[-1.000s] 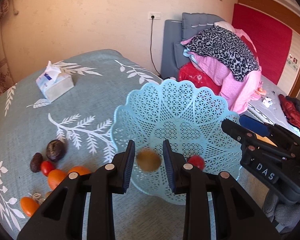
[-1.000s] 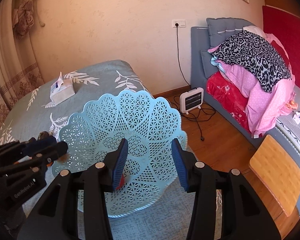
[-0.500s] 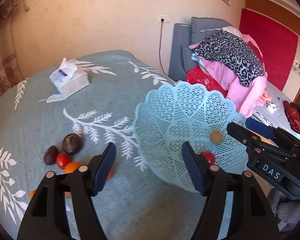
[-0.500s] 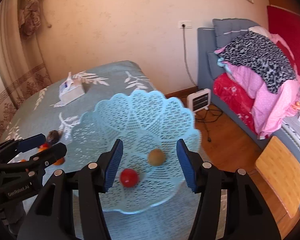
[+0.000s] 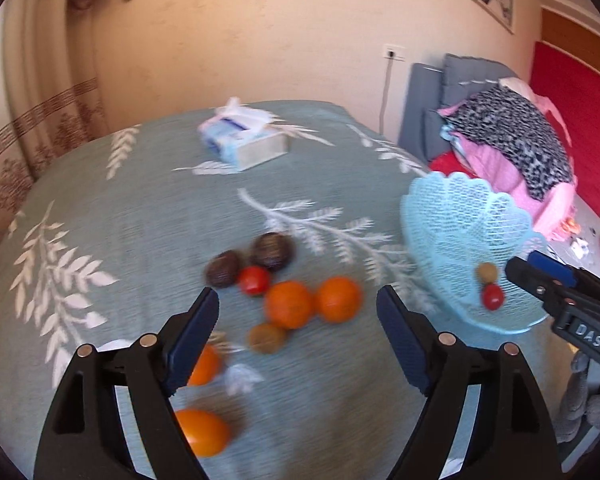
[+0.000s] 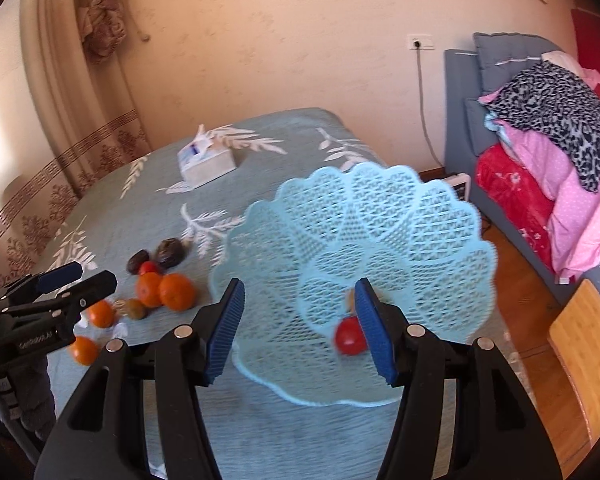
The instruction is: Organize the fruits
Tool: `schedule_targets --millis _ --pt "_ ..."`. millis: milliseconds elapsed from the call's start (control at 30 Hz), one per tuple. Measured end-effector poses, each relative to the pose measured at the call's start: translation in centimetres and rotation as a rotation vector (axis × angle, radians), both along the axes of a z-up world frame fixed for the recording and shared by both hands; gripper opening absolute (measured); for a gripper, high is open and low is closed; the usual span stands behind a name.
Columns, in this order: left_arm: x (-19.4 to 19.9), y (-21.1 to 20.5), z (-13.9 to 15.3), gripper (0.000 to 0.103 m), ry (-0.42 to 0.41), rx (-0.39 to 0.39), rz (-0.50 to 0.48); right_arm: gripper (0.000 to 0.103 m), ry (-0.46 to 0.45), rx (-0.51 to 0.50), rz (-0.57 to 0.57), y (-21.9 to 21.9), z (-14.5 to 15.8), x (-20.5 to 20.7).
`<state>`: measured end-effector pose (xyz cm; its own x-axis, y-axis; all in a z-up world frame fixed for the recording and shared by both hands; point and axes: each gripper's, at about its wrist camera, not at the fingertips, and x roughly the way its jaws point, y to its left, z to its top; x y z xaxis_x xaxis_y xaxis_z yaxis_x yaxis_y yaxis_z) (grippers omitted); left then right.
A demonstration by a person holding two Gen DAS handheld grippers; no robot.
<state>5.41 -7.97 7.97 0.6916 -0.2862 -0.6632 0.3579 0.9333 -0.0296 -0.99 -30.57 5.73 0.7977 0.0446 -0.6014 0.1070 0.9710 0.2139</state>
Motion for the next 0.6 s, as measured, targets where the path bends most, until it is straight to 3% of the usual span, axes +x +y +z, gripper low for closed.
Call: schedule_targets --millis 300,600 --pt "0.7 6.2 -2.2 0.081 0.054 0.009 0.12 0.06 0.033 -0.023 0.1 4.4 -0.5 0.8" --pt "2.6 8.1 -4.9 0.078 0.128 0.0 0.144 0.06 0.079 -0.043 0.199 9.1 -1.5 1.9"
